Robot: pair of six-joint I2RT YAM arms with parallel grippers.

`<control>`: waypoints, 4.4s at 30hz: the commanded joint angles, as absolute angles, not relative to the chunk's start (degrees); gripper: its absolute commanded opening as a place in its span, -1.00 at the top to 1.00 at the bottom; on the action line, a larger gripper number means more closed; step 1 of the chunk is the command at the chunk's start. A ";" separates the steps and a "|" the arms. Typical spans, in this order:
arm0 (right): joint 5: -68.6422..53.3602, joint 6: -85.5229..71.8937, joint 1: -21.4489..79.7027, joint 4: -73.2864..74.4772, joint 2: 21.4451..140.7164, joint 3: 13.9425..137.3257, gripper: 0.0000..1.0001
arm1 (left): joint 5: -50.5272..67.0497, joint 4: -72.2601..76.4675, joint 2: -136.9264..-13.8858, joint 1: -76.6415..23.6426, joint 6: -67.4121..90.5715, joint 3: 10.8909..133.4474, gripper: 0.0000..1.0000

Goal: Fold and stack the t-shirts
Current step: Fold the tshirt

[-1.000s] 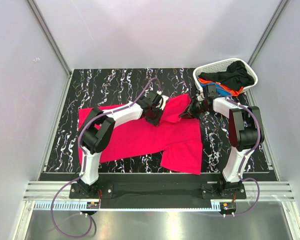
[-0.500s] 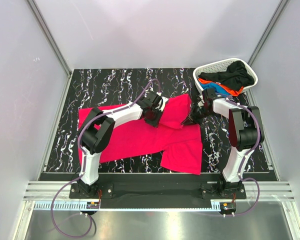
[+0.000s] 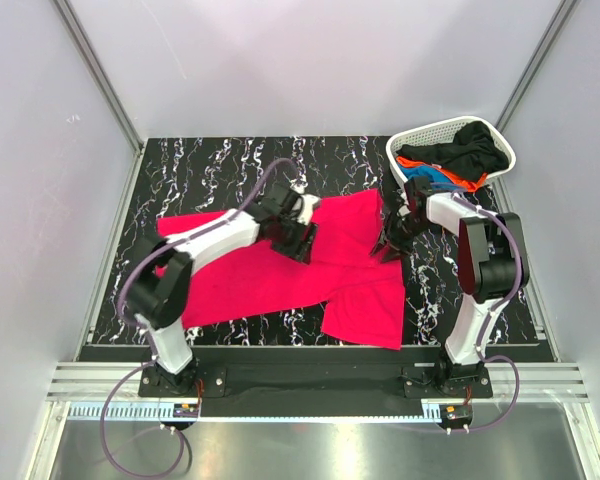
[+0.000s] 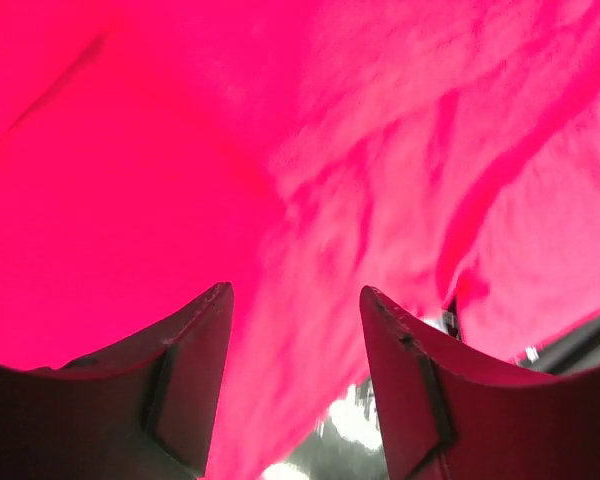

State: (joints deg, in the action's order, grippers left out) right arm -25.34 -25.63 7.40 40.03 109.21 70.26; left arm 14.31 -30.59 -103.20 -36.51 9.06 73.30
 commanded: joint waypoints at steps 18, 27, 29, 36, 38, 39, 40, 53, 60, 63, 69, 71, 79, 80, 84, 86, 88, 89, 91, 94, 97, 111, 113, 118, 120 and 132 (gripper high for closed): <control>-0.97 -21.45 12.57 34.90 121.89 102.74 0.48 | 10.56 -26.98 -97.12 7.02 25.67 70.13 0.02; 3.95 -20.66 12.74 34.36 131.03 108.46 0.69 | 12.47 -24.79 -105.46 14.67 28.21 70.93 -0.01; 6.76 -20.04 12.66 34.36 131.66 107.93 0.68 | 13.18 -24.52 -108.96 15.55 29.18 72.42 -0.02; 9.48 -17.32 12.66 35.50 136.57 109.68 0.52 | 14.33 -24.08 -115.05 16.61 29.71 77.51 -0.05; 10.37 -16.70 12.66 36.91 137.81 111.96 0.49 | 15.73 -24.00 -116.63 16.70 30.14 79.01 -0.05; 11.42 -16.61 12.66 37.35 139.20 112.84 0.49 | 16.52 -24.08 -117.15 16.79 30.41 80.67 -0.05; 11.86 -16.18 12.66 37.96 139.91 114.85 0.46 | 17.22 -24.08 -118.46 16.79 30.93 81.47 -0.06; 12.12 -19.67 16.69 57.90 135.64 135.17 -0.15 | 10.91 -29.18 -106.45 14.68 29.88 80.08 -0.19; 8.28 -20.74 25.22 58.56 116.31 110.38 -0.23 | 3.17 -34.27 -87.94 10.99 28.20 66.21 -0.24; 1.09 -23.62 27.86 56.52 105.85 97.71 -0.24 | 2.55 -36.73 -80.10 10.99 30.84 56.62 -0.22; -6.40 -29.87 30.58 49.39 87.21 77.20 -0.25 | -6.32 -44.81 -62.77 10.90 38.13 43.88 -0.15; -7.03 -30.41 30.67 49.39 81.95 73.93 -0.26 | -7.38 -46.93 -61.00 11.07 39.11 42.20 -0.15; -11.95 -32.69 30.76 46.77 71.55 60.56 -0.28 | -8.35 -48.87 -61.17 17.20 42.89 42.54 -0.05; -12.74 -32.70 30.67 46.41 71.02 60.03 -0.28 | -7.83 -48.69 -61.61 18.18 42.72 42.37 -0.04; -16.08 -30.33 30.67 46.23 70.84 59.59 -0.29 | -2.56 -47.20 -64.85 21.53 43.41 40.78 -0.06; -16.61 -28.93 30.67 46.14 70.67 59.59 -0.30 | -0.36 -47.02 -65.21 22.06 44.38 39.73 -0.13; -16.96 -27.95 30.67 46.05 70.93 59.15 -0.30 | -0.35 -46.32 -64.86 22.59 45.70 38.06 -0.18; -17.31 -27.69 30.59 46.14 71.28 58.80 -0.31 | -0.35 -46.14 -64.60 22.59 46.14 37.62 -0.18; -18.19 -27.33 30.50 46.14 71.63 57.83 -0.31 | -0.35 -45.97 -64.51 23.11 47.63 36.48 -0.18; -19.95 -26.55 30.06 46.05 71.81 57.30 -0.32 | -0.35 -44.92 -65.21 23.82 50.18 35.16 -0.15; -20.65 -24.97 28.66 45.97 71.02 57.04 -0.32 | 2.02 -42.11 -66.44 23.82 51.50 33.84 -0.08; -24.08 -23.03 24.17 46.14 70.93 55.81 -0.32 | 0.18 -38.50 -67.68 25.22 54.40 31.12 0.02; -24.34 -23.20 23.65 46.32 71.19 55.72 -0.32 | 0.18 -38.32 -67.85 25.31 54.23 30.76 0.07; -26.27 -24.43 21.54 46.67 71.81 55.46 -0.32 | 0.09 -37.53 -70.31 25.57 49.84 31.82 0.38; -27.59 -25.66 19.70 46.67 72.33 55.11 -0.32 | 0.18 -37.44 -70.49 25.75 48.87 32.08 0.49; -20.57 -28.65 8.97 49.40 75.06 48.25 -0.19 | 0.88 -37.44 -66.36 25.75 43.15 32.87 1.00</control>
State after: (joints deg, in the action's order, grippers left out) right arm -23.97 -27.33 9.52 48.34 74.83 48.99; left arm 1.23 -39.16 -68.42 25.50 45.01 32.42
